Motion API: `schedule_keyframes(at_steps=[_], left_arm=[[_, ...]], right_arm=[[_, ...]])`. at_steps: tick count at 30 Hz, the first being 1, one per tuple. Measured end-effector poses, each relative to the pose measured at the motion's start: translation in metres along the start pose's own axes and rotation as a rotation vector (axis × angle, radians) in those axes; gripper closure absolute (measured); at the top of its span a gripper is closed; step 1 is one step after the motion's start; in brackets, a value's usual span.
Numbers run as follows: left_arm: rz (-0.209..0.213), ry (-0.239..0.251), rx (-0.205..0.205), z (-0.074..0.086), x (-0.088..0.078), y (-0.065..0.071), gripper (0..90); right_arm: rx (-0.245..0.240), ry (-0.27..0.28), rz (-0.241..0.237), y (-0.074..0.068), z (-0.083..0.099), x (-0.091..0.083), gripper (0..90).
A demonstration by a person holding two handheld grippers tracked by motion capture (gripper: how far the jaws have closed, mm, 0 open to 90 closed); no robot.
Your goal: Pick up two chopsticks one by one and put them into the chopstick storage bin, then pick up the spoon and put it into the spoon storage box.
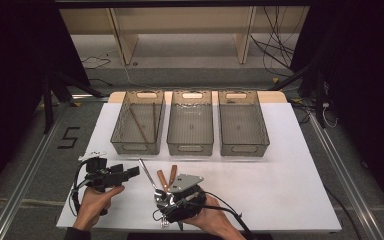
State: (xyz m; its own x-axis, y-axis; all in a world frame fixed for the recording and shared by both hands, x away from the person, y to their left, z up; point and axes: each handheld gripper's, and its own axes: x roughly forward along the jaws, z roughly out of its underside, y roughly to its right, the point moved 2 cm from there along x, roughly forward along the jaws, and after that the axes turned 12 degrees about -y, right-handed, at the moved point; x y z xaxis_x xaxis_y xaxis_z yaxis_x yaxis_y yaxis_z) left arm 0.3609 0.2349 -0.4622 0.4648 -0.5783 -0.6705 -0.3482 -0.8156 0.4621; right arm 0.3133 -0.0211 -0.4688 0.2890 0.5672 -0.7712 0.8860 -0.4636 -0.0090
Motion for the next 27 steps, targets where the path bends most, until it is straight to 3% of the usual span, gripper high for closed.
schedule_keyframes(at_steps=[18, 27], left_arm=[[0.006, 0.031, 0.014, 0.0, -0.006, 0.003, 16.1], [0.012, 0.032, 0.04, 0.0, -0.005, 0.008, 16.1]], right_arm=[[-0.039, -0.065, 0.007, -0.003, -0.008, 0.021, 23.9], [-0.107, -0.115, 0.023, -0.008, -0.014, 0.035, 26.4]])
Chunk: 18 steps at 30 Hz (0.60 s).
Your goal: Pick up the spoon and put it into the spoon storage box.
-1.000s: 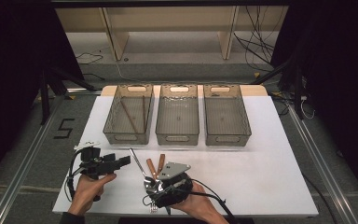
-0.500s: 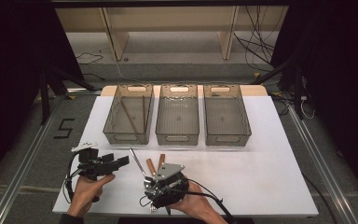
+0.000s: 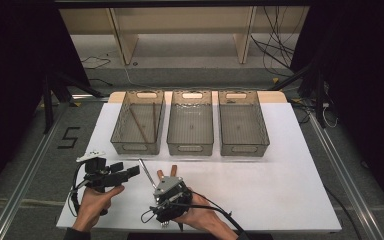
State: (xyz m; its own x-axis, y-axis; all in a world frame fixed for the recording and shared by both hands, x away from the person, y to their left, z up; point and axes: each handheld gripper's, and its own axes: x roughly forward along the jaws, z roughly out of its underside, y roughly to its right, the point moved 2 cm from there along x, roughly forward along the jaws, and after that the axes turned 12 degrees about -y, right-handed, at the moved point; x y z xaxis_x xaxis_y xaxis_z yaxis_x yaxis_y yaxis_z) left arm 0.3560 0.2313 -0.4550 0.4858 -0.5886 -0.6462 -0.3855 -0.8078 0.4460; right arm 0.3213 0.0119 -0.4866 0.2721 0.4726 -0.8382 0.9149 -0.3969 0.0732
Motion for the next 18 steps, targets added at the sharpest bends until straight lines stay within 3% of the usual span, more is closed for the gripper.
schedule_keyframes(at_steps=[10, 18], left_arm=[[0.001, 0.004, 0.0, 0.0, -0.002, -0.001, 16.1], [0.002, -0.001, -0.005, 0.0, 0.0, -0.001, 16.1]], right_arm=[[-0.054, -0.053, 0.025, -0.001, -0.003, 0.015, 34.7], [-0.059, -0.085, 0.035, 0.001, -0.004, 0.022, 40.2]])
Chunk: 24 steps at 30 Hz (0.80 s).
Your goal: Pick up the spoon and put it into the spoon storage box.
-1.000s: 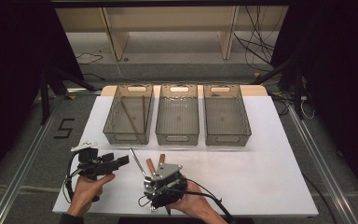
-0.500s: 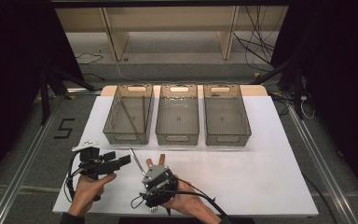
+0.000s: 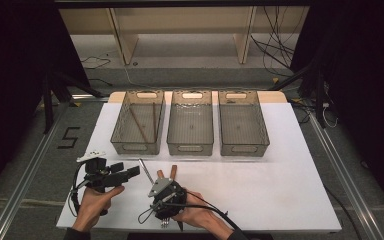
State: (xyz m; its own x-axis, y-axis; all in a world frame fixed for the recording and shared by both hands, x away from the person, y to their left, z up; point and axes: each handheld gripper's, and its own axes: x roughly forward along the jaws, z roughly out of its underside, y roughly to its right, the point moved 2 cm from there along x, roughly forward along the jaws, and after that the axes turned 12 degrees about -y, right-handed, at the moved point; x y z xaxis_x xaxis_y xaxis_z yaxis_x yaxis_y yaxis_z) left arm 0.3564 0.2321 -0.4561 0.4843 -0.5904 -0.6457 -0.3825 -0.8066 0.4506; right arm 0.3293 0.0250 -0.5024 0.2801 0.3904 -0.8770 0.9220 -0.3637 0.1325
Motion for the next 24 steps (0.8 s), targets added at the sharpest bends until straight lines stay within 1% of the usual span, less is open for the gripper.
schedule_keyframes(at_steps=[1, 8, 13, 21, 24], left_arm=[[-0.001, -0.002, 0.001, 0.0, 0.0, -0.0001, 16.1], [0.0, -0.001, 0.004, 0.0, -0.0003, 0.0005, 16.1], [0.0, 0.001, 0.002, 0.0, -0.0004, 0.0004, 16.1], [0.0, 0.002, 0.003, -0.0003, -0.0006, 0.0011, 16.1], [-0.001, 0.002, 0.003, -0.0003, -0.0006, 0.0012, 16.1]], right_arm=[[0.001, 0.002, 0.005, 0.0004, -0.0001, 0.001, 40.9], [0.002, -0.004, 0.002, 0.0034, -0.0017, 0.0051, 43.6], [0.005, -0.012, -0.015, 0.0049, -0.0026, 0.0055, 45.8], [0.032, -0.023, -0.051, 0.0077, -0.0036, 0.0063, 50.0], [0.042, -0.021, -0.056, 0.0086, -0.0035, 0.0067, 53.2]])
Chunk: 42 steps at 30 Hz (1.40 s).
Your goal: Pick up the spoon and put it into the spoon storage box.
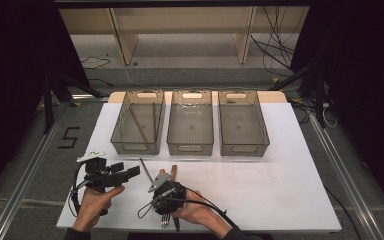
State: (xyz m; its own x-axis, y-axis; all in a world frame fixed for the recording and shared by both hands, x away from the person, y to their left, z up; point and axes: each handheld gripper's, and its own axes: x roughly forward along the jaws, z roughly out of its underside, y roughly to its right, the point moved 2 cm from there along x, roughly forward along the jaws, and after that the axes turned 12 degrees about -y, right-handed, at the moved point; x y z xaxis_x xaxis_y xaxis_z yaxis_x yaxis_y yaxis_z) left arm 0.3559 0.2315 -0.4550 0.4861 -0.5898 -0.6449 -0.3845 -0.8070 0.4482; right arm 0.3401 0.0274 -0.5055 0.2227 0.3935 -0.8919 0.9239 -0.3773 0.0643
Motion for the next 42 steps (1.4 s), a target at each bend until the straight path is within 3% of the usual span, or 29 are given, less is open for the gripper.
schedule_keyframes(at_steps=[16, 23, 29, 42], left_arm=[[-0.002, -0.004, 0.007, 0.0, 0.0, 0.001, 16.1], [-0.002, 0.0, 0.005, 0.0, 0.0, 0.002, 16.1], [-0.005, 0.001, 0.003, 0.0, 0.0, 0.001, 16.1], [-0.01, 0.002, -0.006, 0.0, -0.001, 0.0, 16.2]], right_arm=[[0.067, 0.01, -0.02, 0.001, 0.0, -0.005, 74.1], [0.096, 0.03, 0.001, 0.003, 0.0, -0.014, 83.8], [0.132, 0.042, 0.034, 0.003, 0.001, -0.017, 88.6], [0.169, 0.089, 0.01, 0.004, 0.001, -0.025, 89.5]])
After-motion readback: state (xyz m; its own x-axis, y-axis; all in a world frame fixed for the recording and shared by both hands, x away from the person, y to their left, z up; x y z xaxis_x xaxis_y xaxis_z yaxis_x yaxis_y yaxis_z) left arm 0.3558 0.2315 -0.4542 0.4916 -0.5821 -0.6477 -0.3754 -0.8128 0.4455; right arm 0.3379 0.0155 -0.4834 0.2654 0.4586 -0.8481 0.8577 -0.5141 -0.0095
